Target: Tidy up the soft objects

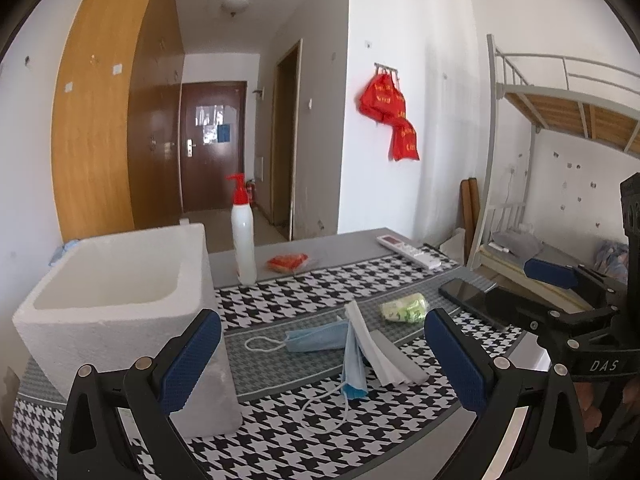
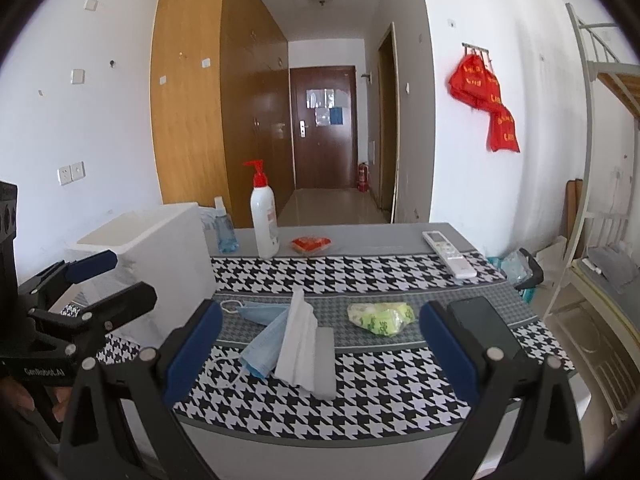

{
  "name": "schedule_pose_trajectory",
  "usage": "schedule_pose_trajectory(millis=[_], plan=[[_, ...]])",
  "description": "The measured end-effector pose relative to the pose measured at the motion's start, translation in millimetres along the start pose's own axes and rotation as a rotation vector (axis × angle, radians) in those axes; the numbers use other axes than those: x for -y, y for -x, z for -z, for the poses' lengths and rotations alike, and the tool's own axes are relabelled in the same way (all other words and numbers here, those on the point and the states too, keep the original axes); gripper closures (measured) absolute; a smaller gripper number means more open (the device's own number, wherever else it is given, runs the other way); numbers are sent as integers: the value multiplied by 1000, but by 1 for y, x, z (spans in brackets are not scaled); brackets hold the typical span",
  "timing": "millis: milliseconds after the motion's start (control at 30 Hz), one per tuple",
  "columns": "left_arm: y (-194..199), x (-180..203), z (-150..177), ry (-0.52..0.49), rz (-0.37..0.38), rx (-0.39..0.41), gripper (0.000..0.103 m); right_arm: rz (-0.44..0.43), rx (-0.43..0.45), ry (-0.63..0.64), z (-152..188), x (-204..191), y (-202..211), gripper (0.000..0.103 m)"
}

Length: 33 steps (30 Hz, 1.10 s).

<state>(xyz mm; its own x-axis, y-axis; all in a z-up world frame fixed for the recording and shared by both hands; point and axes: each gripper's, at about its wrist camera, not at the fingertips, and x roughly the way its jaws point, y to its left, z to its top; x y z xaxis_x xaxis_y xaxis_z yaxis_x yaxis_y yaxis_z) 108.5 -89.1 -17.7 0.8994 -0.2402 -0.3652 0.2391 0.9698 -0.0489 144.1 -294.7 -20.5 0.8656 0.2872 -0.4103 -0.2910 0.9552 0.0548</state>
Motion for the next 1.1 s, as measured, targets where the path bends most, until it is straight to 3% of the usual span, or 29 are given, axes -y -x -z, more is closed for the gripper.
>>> schedule_pose_trajectory(millis=[1100], plan=[[-87,10,23,-19,-40,-253,4,-2,-145,-49,11,40,-61,3]])
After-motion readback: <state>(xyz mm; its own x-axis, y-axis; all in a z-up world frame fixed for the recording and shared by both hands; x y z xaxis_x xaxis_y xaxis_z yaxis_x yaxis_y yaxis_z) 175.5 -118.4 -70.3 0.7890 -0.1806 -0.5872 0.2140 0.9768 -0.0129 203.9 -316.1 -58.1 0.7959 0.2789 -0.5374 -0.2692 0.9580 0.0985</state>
